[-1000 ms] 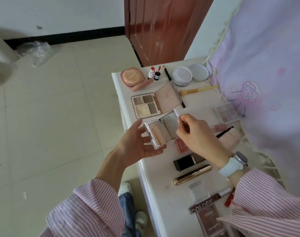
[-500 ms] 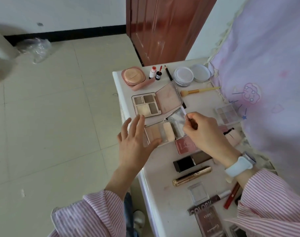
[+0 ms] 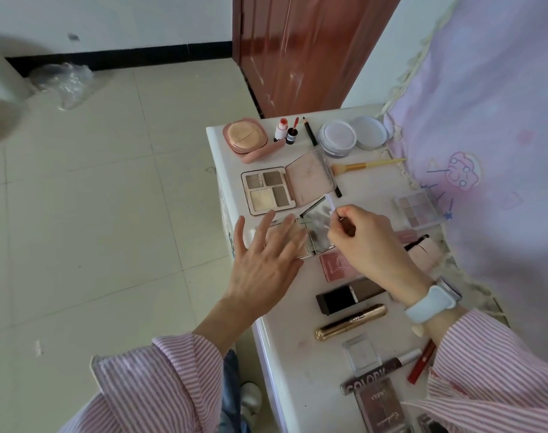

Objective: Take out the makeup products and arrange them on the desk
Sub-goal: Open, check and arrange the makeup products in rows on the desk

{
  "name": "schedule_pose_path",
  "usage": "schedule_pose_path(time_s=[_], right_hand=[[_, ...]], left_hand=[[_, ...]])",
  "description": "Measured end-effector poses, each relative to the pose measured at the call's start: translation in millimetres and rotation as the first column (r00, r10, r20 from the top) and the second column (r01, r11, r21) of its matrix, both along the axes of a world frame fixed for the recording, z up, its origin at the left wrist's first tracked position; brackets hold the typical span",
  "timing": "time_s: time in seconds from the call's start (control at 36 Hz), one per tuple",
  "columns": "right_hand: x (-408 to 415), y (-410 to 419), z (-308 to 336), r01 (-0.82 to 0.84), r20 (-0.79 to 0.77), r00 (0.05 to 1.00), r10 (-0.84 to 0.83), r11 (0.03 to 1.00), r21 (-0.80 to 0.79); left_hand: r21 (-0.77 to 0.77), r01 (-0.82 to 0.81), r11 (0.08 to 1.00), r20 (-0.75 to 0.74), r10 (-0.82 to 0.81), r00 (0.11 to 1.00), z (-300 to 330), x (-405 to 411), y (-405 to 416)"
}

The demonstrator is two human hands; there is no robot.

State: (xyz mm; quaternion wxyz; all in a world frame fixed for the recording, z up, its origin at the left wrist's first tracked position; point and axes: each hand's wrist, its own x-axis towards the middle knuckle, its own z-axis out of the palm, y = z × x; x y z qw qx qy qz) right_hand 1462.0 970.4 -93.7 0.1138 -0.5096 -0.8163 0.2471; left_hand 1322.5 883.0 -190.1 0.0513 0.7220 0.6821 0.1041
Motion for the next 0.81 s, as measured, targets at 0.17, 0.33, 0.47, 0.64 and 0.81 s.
schedule_pose_path(time_s=[0.17, 0.33, 0.47, 0.64, 0.81], right_hand=[[1.5, 1.4, -3.6, 0.030, -0.007, 1.000, -0.030, 0.999, -0.030], [1.8, 3.5, -8.6, 0.040, -0.004, 0.999, -0.040, 0.997, -0.066], [3.5, 5.8, -18.5, 0.066, 0.003, 0.998, -0.067, 0.986, -0.150], [4.7, 4.3, -22.3, 0.071, -0.038, 0.996, -0.080, 0.975, -0.209], [18.2, 3.7, -15.1, 0.054, -0.075, 0.995, -0.069, 0.982, -0.180]], left_hand=[[-0.053, -0.038, 0.998, 0.040, 0.040, 0.998, -7.8, 2.9, -7.3], [-0.072, -0.070, 0.995, 0.035, 0.072, 0.997, -14.6, 3.4, -6.9], [-0.040, -0.098, 0.994, 0.028, 0.099, 0.995, -18.1, 3.6, -8.3], [-0.020, -0.114, 0.993, 0.018, 0.115, 0.993, -20.1, 4.2, -7.4], [-0.030, -0.156, 0.987, 0.050, 0.158, 0.986, -20.3, 7.3, -10.4]])
